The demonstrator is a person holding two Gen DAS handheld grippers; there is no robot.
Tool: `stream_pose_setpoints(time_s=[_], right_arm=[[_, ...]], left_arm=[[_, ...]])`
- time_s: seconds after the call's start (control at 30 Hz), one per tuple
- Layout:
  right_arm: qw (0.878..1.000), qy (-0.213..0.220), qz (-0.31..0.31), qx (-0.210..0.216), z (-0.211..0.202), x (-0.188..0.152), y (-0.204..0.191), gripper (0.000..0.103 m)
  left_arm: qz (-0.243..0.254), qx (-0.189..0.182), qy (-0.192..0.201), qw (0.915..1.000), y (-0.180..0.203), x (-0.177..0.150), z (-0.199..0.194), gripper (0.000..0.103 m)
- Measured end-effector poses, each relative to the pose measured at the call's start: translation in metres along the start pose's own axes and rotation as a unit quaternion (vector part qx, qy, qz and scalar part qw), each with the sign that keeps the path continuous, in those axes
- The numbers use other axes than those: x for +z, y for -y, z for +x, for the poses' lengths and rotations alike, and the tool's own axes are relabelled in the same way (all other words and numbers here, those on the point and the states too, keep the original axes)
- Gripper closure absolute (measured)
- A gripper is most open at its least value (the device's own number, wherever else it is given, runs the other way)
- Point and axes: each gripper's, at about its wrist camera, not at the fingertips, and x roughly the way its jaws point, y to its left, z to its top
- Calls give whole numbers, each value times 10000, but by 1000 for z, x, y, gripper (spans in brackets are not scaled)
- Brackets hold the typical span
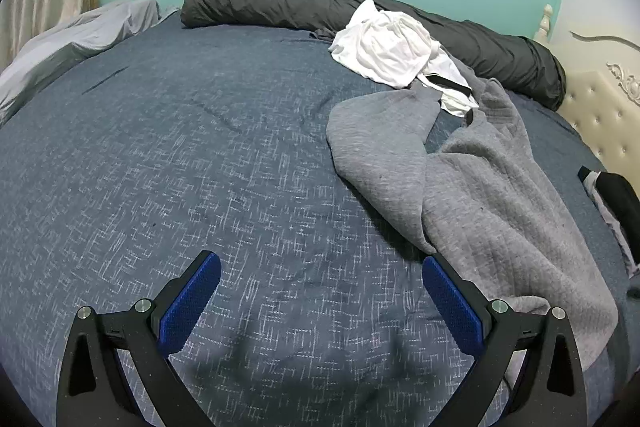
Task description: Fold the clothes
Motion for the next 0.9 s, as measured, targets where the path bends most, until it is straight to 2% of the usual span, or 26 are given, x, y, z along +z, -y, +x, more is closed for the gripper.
stream_pose_setpoints(time_s=[0.07, 0.13, 0.27, 0.47, 0.73, 0.9], right_arm=[[9997, 213, -16, 94, -7, 15, -6, 80], [9991, 329, -81, 254, -5, 31, -14, 72], [9981, 402, -193, 434, 12, 58, -34, 68], [9962, 358, 88, 794, 48, 79, -54, 63], [9904, 594, 228, 1224, 75, 76, -95, 57], [9855, 895, 218, 1426, 74, 67, -110, 48]], left_arm=[[-10, -14, -3, 10000, 1, 2, 2, 0], [-17, -31, -8, 10000, 3, 3, 3, 0], [-23, -56, -20, 10000, 6, 6, 7, 0], [-113, -58, -63, 9999, 4, 13, 17, 0], [-231, -76, -185, 9995, 6, 25, 35, 0], [-3, -9, -133, 9999, 21, 29, 46, 0]])
